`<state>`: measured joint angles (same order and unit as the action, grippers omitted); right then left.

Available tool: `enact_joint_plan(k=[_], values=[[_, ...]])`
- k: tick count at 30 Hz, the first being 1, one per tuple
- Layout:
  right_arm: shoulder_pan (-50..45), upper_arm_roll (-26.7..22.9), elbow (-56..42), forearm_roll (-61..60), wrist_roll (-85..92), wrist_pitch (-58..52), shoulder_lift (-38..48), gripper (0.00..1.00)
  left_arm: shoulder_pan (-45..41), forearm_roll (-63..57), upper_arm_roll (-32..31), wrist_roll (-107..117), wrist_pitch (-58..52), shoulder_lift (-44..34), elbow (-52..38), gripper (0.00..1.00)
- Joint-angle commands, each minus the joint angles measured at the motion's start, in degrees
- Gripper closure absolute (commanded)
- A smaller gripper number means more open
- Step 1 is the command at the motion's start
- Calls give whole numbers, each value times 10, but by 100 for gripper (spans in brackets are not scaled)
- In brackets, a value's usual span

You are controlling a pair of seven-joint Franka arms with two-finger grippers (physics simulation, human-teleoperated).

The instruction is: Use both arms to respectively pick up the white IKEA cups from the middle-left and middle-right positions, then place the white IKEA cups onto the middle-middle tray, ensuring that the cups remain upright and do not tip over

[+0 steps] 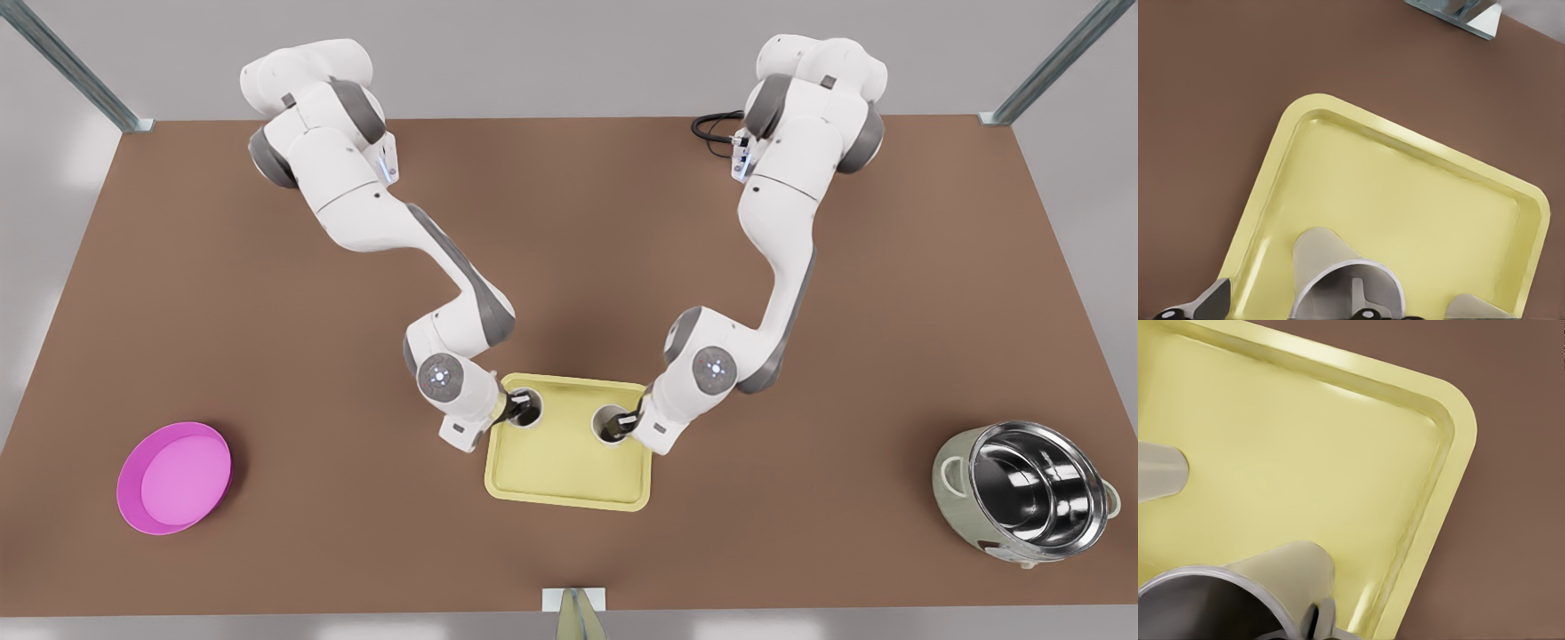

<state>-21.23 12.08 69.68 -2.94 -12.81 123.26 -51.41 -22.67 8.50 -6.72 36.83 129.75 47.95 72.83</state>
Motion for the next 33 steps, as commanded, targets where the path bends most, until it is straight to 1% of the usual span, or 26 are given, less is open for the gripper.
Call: enact_joint_plan(k=[1, 2, 3, 4, 5, 6, 7, 8, 9, 10, 11, 14, 16, 17, 18, 20, 21, 22, 23, 24, 25, 27, 28, 30, 31, 33], values=[[-5, -4, -1, 9, -278, 14, -3, 79, 4, -13, 0, 105, -47, -19, -1, 0], [-5, -4, 0, 17, -278, 15, -4, 79, 4, -16, 5, 105, -99, -41, -2, 0], [-5, -4, 1, 21, -278, 16, -4, 79, 24, -20, 6, 103, -193, -85, -4, 0], [-5, -4, 4, 21, -278, 16, -4, 60, 56, -56, 5, 99, -327, -142, -19, 0], [-5, -5, 5, 22, -276, 16, -4, 0, 69, -88, 5, 83, -440, -152, -69, 0], [-5, -5, 5, 22, -274, 16, -4, 0, 91, -100, 5, 23, -510, -151, -101, 0], [-5, -4, 5, 22, -273, 16, -4, 0, 122, -119, 5, -42, -550, -173, -102, 0], [-5, -4, 5, 22, -271, 17, -4, 0, 152, -130, 5, -127, -584, -202, -102, 0], [-5, -4, 5, 21, -271, 16, -3, 0, 161, -131, 5, -161, -584, -237, -96, 0], [-4, -4, 5, 21, -270, 16, 1, 0, 162, -135, 16, -291, -535, -309, -10, 0], [-2, -3, 5, 20, -270, 16, 3, 0, 162, -136, 24, -343, -524, -342, 31, 0], [-1, 2, 15, 17, -264, 1, 32, 0, 159, -134, 25, -382, -525, -349, 23, 0], [2, 10, 19, 14, -240, -93, 91, 0, 159, -135, 26, -382, -550, -353, 22, 0], [18, 11, 19, 13, -218, -140, 108, 0, 160, -134, 27, -382, -550, -353, 23, 0], [53, 11, 14, -13, -165, -188, 113, 0, 160, -134, 26, -377, -547, -353, 24, 0], [129, 5, 18, -8, -38, -264, 111, 0, 153, -133, 31, -377, -528, -352, 27, 0], [164, 4, 19, 24, -10, -297, 109, 0, 153, -132, 31, -377, -525, -350, 28, 0], [184, 4, 18, 101, -7, -318, 111, 0, 154, -131, 31, -377, -528, -347, 28, 0], [198, 2, 15, 143, 39, -327, 122, 0, 155, -129, 29, -377, -537, -334, 27, 0], [223, -14, 10, 154, 126, -326, 147, 0, 155, -122, 28, -380, -553, -334, 27, 0], [228, -17, 16, 149, 160, -328, 186, 0, 154, -125, 28, -381, -553, -333, 27, 0], [219, -34, 91, 137, 167, -339, 338, 0, 155, -122, 21, -377, -559, -338, 23, 0], [209, -55, 103, 123, 172, -367, 373, 0, 156, -124, 21, -377, -558, -337, 23, 0], [208, -65, 105, 93, 168, -419, 424, 0, 158, -129, 21, -376, -555, -336, 22, 0], [208, -65, 124, 86, 165, -420, 444, 0, 159, -127, 22, -376, -555, -336, 22, 0], [208, -69, 136, 81, 163, -417, 450, 0, 159, -125, 22, -376, -555, -336, 22, 0]])
